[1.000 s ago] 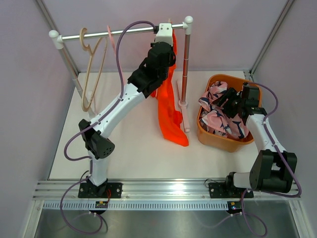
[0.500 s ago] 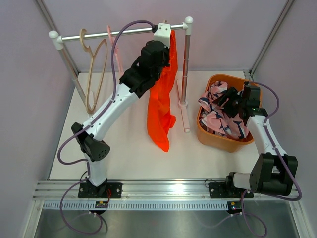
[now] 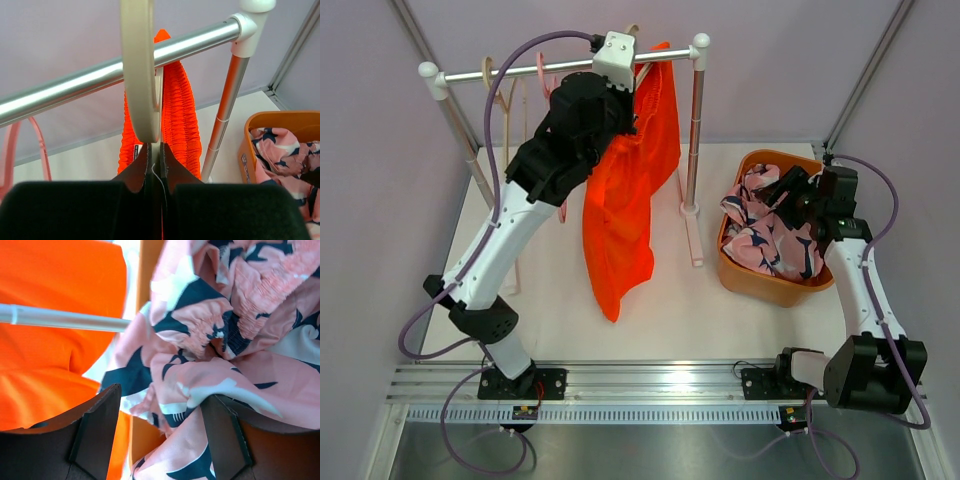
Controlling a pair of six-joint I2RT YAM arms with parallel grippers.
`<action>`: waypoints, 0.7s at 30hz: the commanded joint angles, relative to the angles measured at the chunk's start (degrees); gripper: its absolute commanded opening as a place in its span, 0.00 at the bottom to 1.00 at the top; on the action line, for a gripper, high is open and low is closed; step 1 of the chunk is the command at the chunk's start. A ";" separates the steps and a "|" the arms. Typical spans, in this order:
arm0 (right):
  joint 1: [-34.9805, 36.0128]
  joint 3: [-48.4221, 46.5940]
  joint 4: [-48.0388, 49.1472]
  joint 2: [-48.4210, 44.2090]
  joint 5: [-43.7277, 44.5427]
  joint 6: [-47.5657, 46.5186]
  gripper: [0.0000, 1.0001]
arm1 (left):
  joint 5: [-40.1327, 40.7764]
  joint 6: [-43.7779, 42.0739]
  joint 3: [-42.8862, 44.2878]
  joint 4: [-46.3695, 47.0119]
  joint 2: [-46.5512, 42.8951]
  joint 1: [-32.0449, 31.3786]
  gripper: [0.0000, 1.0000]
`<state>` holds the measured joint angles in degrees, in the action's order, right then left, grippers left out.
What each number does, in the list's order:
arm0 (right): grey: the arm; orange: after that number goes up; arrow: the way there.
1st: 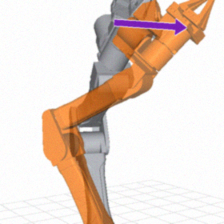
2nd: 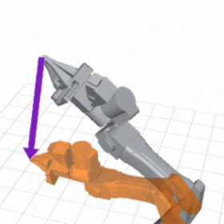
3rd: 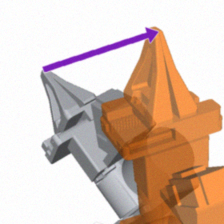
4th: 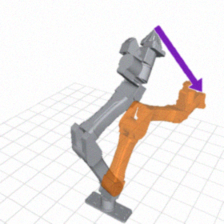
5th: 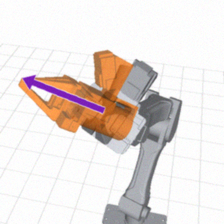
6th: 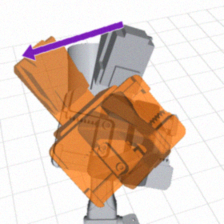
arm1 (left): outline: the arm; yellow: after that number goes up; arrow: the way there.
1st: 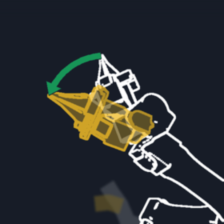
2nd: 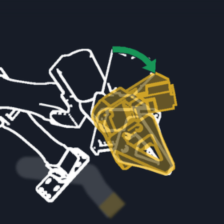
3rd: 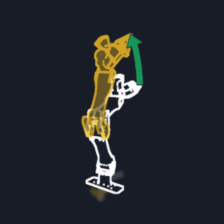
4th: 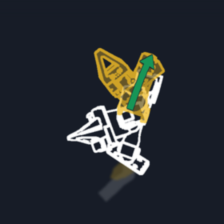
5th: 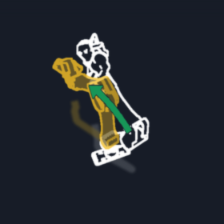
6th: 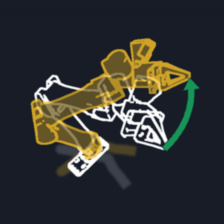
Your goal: Remove the shorts from the hanger
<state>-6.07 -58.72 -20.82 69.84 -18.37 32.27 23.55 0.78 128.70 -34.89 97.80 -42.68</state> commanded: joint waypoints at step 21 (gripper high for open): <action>1.75 -11.06 -10.38 -11.48 1.85 -6.70 0.72 | -16.42 -1.04 -0.11 -15.64 -12.36 0.14 0.00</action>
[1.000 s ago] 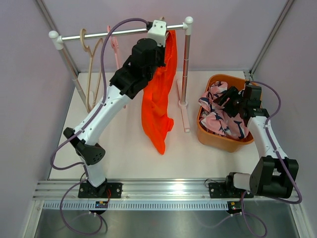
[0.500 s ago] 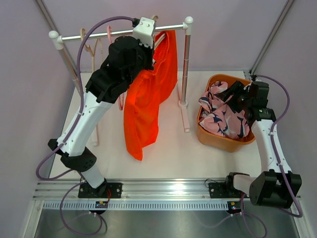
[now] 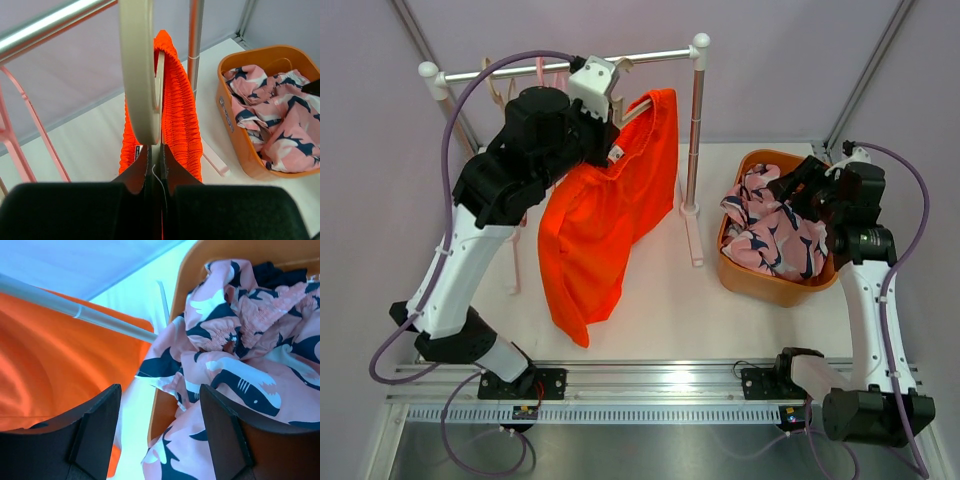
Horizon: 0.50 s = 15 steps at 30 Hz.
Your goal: Remove the shorts from the hanger
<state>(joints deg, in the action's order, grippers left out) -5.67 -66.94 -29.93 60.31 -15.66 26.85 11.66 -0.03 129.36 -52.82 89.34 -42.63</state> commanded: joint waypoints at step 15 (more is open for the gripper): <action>38.44 -16.11 0.66 9.55 17.68 0.83 0.69 | -5.16 3.81 -26.42 9.13 -15.24 -1.93 0.00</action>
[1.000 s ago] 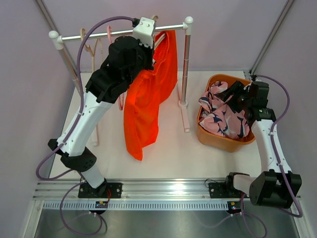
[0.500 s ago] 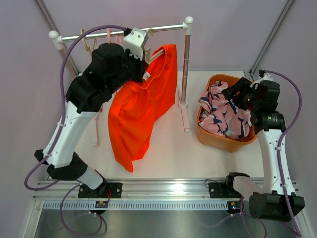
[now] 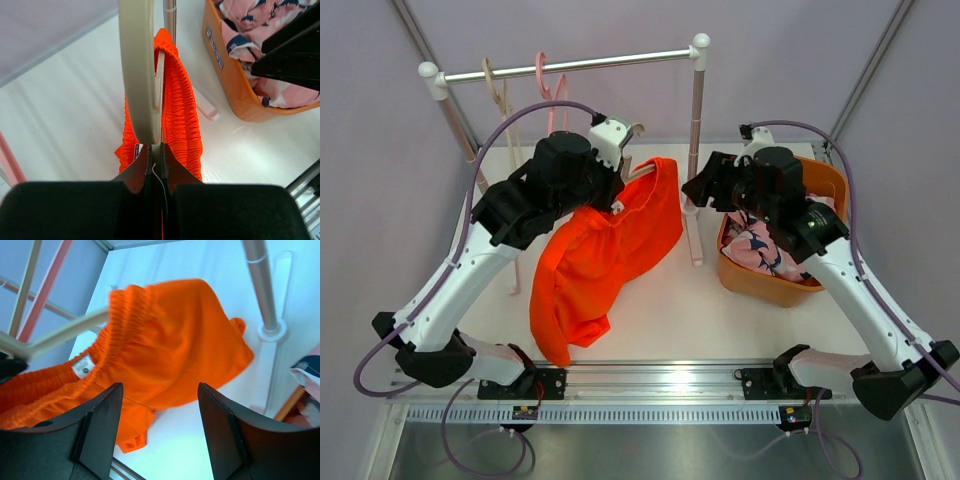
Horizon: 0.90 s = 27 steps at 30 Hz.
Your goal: Remove the shorts from the hanger
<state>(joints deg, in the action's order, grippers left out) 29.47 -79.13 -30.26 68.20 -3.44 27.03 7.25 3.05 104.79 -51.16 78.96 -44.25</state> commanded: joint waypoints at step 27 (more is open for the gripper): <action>12.36 -14.04 1.08 16.61 10.39 1.63 0.61 | -1.27 0.73 -9.96 8.70 -10.31 -0.93 0.00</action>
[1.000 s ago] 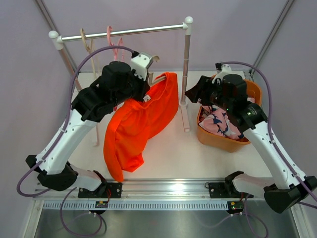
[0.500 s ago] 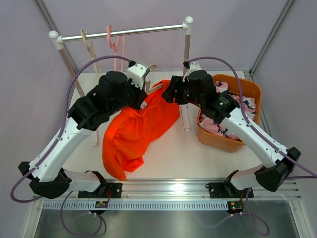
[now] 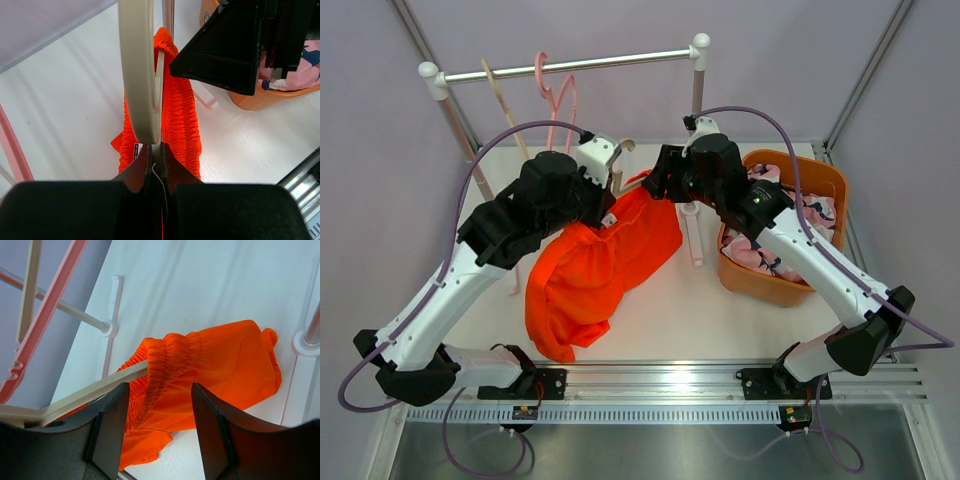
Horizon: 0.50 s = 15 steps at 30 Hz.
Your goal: Remove the shorts from the hanger
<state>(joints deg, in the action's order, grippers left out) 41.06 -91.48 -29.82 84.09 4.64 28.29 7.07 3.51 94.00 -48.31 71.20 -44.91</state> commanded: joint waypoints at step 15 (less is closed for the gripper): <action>0.78 -1.94 0.91 2.83 2.12 0.36 0.50 | -1.27 0.01 0.49 5.60 -2.38 -0.36 0.00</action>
<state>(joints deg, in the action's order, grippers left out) 41.15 -91.48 -29.82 85.84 5.41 28.34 7.03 3.51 94.00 -48.29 70.87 -44.93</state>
